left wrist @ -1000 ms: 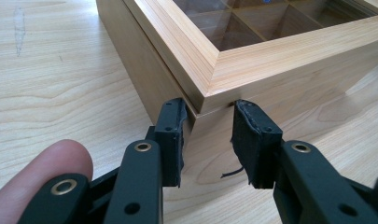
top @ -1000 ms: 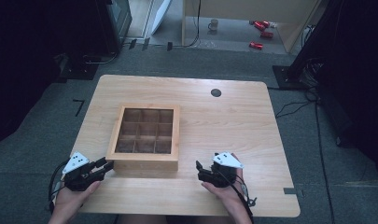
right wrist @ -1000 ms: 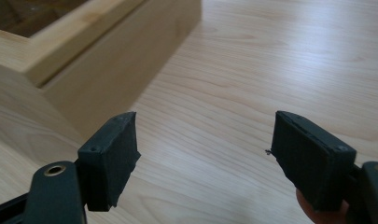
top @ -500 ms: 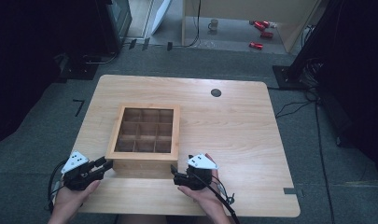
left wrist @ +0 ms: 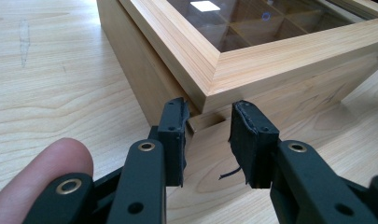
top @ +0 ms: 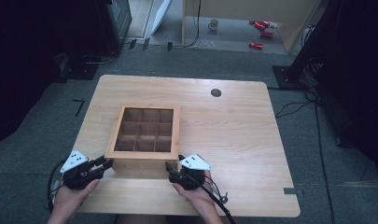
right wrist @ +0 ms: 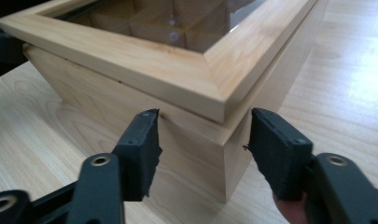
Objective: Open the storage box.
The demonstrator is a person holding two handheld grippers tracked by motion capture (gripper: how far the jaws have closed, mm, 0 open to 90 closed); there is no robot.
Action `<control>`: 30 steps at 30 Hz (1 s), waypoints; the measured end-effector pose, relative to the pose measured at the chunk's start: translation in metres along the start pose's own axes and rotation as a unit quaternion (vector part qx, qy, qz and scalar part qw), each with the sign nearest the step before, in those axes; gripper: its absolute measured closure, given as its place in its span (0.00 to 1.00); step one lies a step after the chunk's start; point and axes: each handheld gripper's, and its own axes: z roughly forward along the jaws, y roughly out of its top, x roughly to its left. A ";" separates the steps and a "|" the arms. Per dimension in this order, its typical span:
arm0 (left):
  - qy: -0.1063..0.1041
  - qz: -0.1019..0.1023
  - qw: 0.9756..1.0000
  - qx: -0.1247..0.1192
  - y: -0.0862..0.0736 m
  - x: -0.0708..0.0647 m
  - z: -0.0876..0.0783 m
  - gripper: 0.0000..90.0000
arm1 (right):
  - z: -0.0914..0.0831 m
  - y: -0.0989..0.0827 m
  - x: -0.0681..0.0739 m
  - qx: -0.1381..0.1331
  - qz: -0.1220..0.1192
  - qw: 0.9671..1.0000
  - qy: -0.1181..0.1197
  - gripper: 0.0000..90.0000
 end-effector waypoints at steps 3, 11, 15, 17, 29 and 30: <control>0.002 -0.003 1.000 -0.004 0.000 0.000 0.000 0.75 | -0.002 0.002 0.000 -0.015 0.005 1.000 -0.004 0.55; -0.004 -0.012 1.000 -0.018 0.000 0.002 -0.002 0.74 | -0.002 0.006 0.004 -0.029 -0.016 0.999 -0.014 0.57; 0.014 -0.002 1.000 -0.009 -0.007 0.009 -0.004 0.62 | -0.004 0.010 0.005 -0.033 -0.022 0.999 -0.016 0.57; 0.020 -0.002 1.000 -0.004 -0.010 0.011 -0.004 0.56 | -0.005 0.014 0.005 -0.040 -0.024 0.999 -0.018 0.56; 0.075 -0.024 0.996 0.038 -0.029 0.027 0.005 0.28 | -0.013 0.051 0.007 -0.074 -0.042 0.996 -0.037 0.52; 0.091 -0.027 0.994 0.046 -0.031 0.030 0.007 0.28 | -0.014 0.056 0.007 -0.077 -0.045 0.995 -0.038 0.52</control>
